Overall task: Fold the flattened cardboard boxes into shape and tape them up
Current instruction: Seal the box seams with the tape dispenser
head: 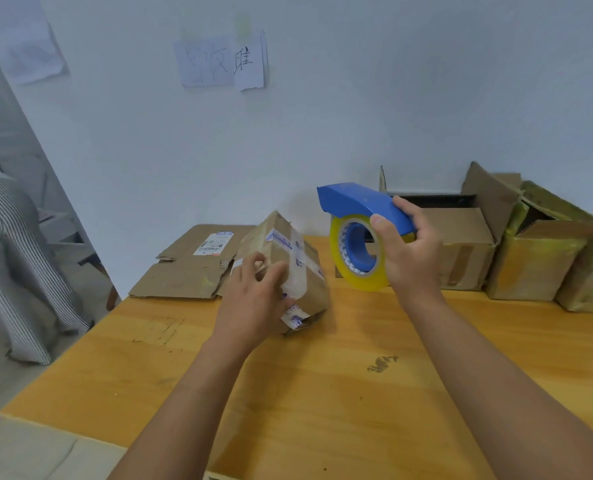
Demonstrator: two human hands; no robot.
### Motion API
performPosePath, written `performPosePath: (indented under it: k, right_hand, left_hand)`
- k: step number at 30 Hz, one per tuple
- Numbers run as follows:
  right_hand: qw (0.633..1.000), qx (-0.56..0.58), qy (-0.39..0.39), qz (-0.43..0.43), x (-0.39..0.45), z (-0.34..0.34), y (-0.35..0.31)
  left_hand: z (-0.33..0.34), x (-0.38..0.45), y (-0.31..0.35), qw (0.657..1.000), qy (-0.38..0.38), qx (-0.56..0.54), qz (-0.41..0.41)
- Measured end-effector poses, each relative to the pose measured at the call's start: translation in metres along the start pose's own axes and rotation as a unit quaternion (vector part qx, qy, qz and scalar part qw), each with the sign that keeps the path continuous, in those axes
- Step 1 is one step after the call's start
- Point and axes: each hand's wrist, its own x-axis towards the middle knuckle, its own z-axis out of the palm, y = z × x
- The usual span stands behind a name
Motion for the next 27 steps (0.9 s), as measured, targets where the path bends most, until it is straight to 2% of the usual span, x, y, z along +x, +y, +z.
performPosePath:
  k: [5,11,15,19,23,27]
  right_hand:
    - [1.000,0.001,-0.011,-0.002,-0.003,0.004,-0.001]
    - [1.000,-0.010,0.013,-0.018,0.001,-0.003,-0.006]
    - [0.999,-0.005,0.025,-0.024,0.003,-0.007,-0.008]
    - [0.999,-0.003,0.022,-0.028,0.002,-0.010,-0.009]
    - [0.999,-0.007,0.020,-0.026,0.000,-0.010,-0.008]
    - [1.000,-0.010,0.015,-0.022,-0.005,-0.005,-0.008]
  left_hand:
    - [0.005,-0.003,-0.008,0.997,0.044,-0.029,-0.064]
    - [0.013,-0.008,-0.004,0.967,0.093,-0.194,-0.133]
    - [0.027,-0.013,0.003,0.933,0.067,-0.292,-0.199]
    - [0.045,-0.021,-0.001,0.925,0.017,-0.287,-0.247]
    - [0.053,-0.024,-0.013,0.919,0.011,-0.278,-0.278]
    - [0.050,-0.020,-0.012,0.901,0.028,-0.330,-0.280]
